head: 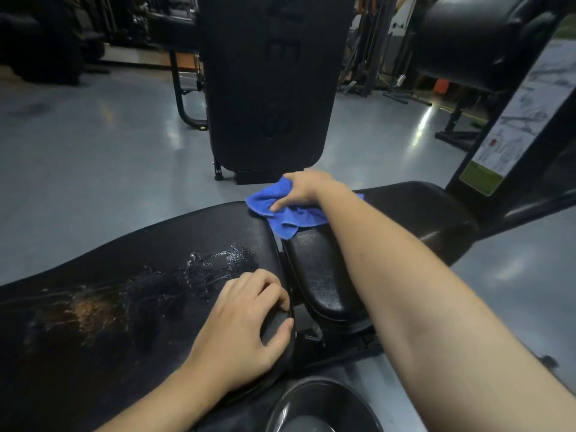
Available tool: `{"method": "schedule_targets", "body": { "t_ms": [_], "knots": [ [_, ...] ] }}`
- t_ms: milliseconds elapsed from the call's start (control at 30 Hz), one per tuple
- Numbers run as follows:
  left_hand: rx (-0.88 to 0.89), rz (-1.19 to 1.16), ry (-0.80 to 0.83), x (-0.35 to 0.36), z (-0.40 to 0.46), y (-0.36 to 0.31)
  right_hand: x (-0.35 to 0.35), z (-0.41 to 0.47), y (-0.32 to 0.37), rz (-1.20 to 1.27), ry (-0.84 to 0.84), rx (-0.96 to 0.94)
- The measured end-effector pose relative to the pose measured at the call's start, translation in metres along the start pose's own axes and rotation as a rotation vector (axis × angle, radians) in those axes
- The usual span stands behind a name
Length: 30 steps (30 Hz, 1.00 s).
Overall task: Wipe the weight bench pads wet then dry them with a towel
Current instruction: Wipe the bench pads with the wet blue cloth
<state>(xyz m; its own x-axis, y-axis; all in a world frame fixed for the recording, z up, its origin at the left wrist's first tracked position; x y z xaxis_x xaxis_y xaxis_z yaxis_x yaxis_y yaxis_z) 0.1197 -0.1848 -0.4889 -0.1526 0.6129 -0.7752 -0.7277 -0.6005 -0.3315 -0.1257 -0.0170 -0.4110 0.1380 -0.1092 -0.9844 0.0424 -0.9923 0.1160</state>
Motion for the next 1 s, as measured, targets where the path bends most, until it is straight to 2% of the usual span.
{"method": "schedule_targets", "body": {
  "t_ms": [100,433,600,900,1000],
  "knots": [
    [0.012,0.0,-0.019,0.0,0.0,0.001,0.012,-0.005,0.017,-0.019,-0.038,-0.077],
    [0.038,0.029,-0.031,0.0,-0.002,0.002,0.016,-0.077,-0.021,0.008,-0.191,-0.245],
    [0.045,0.038,-0.048,-0.002,-0.002,-0.001,0.023,-0.139,-0.038,0.048,-0.251,-0.214],
    [-0.013,0.014,-0.193,-0.017,-0.009,-0.009,0.05,-0.216,-0.033,0.237,-0.411,-0.164],
    [-0.017,0.023,-0.227,-0.026,-0.013,-0.006,0.063,-0.232,-0.027,0.322,-0.533,-0.107]
  ]
}}
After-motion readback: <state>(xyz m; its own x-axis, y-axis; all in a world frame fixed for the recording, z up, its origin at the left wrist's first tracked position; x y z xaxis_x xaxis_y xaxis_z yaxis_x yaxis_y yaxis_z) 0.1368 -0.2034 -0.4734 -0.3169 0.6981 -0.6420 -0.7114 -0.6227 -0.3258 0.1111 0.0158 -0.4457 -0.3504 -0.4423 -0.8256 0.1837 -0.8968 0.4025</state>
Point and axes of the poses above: each hand's wrist, its own z-axis towards the middle knuckle, its own x-axis out of the palm, y = z × x, the point moved 2 cm from there along z, towards the middle knuckle, and after that the axes turned 9 degrees about x, right-handed, at the moved point
